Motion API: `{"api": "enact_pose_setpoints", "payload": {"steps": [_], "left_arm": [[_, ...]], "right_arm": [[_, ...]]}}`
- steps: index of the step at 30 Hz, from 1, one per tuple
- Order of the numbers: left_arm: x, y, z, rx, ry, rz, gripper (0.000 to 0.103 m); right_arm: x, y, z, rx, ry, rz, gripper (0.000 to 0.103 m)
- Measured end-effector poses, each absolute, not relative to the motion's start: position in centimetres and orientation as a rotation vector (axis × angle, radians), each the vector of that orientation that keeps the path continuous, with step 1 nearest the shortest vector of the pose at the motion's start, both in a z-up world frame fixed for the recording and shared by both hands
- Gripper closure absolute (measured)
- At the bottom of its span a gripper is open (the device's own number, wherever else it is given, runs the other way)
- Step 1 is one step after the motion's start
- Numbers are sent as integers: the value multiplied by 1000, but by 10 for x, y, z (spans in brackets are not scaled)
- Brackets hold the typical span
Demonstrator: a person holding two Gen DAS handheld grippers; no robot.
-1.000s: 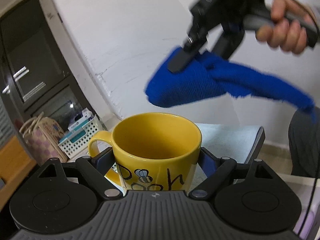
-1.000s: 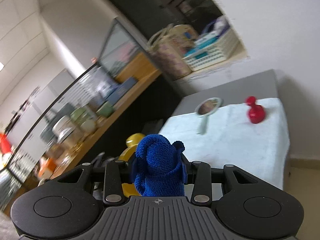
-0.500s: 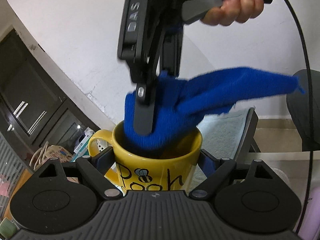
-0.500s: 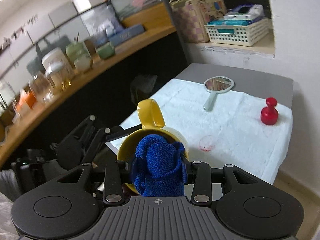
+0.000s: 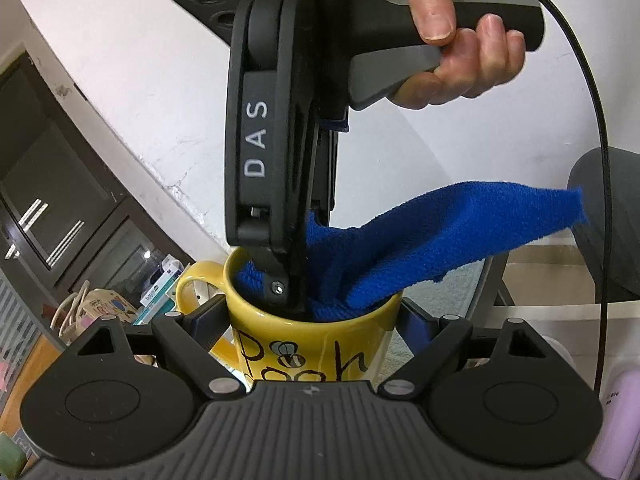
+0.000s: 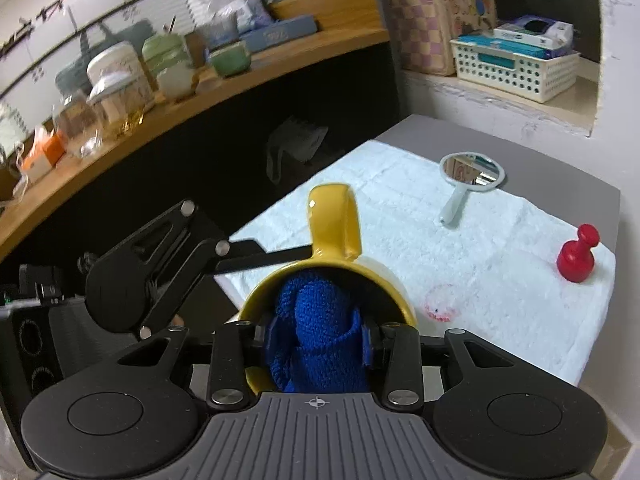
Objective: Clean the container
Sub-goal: 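Lower the blue cloth into the mug opening with the right gripper, then scrub inside the yellow mug with the blue cloth in the right gripper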
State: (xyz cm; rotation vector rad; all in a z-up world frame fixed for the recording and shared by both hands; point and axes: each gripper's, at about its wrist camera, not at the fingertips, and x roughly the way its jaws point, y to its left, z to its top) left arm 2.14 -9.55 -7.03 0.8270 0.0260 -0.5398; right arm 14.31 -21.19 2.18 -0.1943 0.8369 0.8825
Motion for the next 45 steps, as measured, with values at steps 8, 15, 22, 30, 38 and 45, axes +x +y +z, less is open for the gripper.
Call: {"api": "enact_pose_setpoints", "payload": {"steps": [8,15,22,30,38,45], "left_arm": [[18,-96,-74,812,19,-522,12],[18,-94,-71,797,31,-523,12],[19,-95,-68,792,36,-517,12],[20,-94,-61,777,51,-512,12],[24,-90,-57,812,39,-515,12],[29,-88,-56,843,28,-516,12]], "right_arm": [[134,-199,28,-369,838,892,63],[122,-176,29,-545,811,889,63],[101,-188,38,-668,761,825,63],[85,-205,51,-717,693,755,63],[101,-203,44,-621,738,800,62],[115,-203,39,-533,779,841,62]]}}
